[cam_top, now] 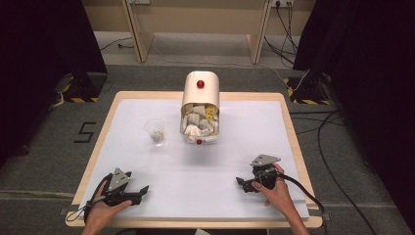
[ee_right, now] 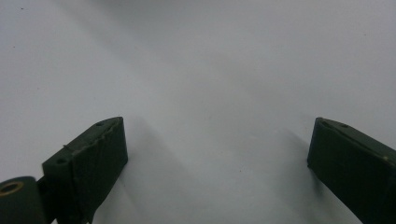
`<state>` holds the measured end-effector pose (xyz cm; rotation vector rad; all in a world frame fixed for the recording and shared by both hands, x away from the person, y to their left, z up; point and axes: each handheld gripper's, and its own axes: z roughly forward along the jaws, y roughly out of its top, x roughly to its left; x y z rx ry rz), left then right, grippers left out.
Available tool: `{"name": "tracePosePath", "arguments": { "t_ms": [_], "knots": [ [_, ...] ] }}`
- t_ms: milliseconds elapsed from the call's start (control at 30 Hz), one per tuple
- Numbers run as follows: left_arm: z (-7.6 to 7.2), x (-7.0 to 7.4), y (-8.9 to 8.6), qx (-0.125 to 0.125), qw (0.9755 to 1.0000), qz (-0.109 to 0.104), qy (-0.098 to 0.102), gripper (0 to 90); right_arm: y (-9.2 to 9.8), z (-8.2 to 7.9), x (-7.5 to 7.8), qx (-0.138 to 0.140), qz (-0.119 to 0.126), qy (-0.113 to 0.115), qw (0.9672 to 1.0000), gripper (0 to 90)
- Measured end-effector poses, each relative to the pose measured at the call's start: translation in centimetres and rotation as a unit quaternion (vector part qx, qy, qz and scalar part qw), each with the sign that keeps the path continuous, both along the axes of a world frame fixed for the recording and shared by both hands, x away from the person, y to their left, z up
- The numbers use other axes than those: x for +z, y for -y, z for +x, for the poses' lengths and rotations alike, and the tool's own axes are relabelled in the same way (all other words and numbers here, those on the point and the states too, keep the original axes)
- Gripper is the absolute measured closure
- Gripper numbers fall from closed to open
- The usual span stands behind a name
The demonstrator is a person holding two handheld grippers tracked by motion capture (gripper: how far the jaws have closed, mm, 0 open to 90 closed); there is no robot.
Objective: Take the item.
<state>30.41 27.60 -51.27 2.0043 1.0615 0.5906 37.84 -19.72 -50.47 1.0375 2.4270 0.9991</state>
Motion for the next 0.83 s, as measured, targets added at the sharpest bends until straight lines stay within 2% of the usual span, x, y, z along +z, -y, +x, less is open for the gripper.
{"name": "tracePosePath", "arguments": {
  "t_ms": [33, 100, 133, 167, 200, 467, 833],
  "knots": [
    [-0.1, -0.1, 0.0, 0.002, 1.0, -0.001, 0.0, 15.5, 0.0, 0.0, 0.0, 0.0, 0.0, 0.0, 1.0, 5.4],
    [-0.5, -0.8, -0.3, 0.011, 0.9997, -0.022, -0.001, 15.7, 0.0, 0.0, 0.0, 0.001, 0.0, 0.001, 1.0, 5.4],
    [-0.5, -0.8, -0.3, 0.011, 0.9997, -0.022, -0.001, 15.7, 0.0, 0.0, 0.0, 0.001, 0.0, 0.001, 1.0, 5.4],
    [-0.6, -1.1, -0.4, 0.016, 0.9992, -0.036, -0.002, 15.7, 0.0, 0.0, 0.0, 0.001, 0.0, 0.001, 1.0, 5.4],
    [-0.7, -1.2, -0.5, 0.018, 0.999, -0.04, 0.004, 15.5, 0.0, 0.0, 0.0, 0.0, 0.0, 0.0, 1.0, 5.4],
    [-0.9, -1.4, -0.6, 0.023, 0.9987, -0.045, 0.011, 15.4, 0.0, 0.0, 0.0, 0.0, 0.0, 0.0, 1.0, 5.4],
    [-0.9, -1.4, -0.6, 0.022, 0.9987, -0.046, 0.01, 15.4, 0.0, 0.0, 0.0, 0.001, 0.0, 0.001, 1.0, 5.4]
  ]
}}
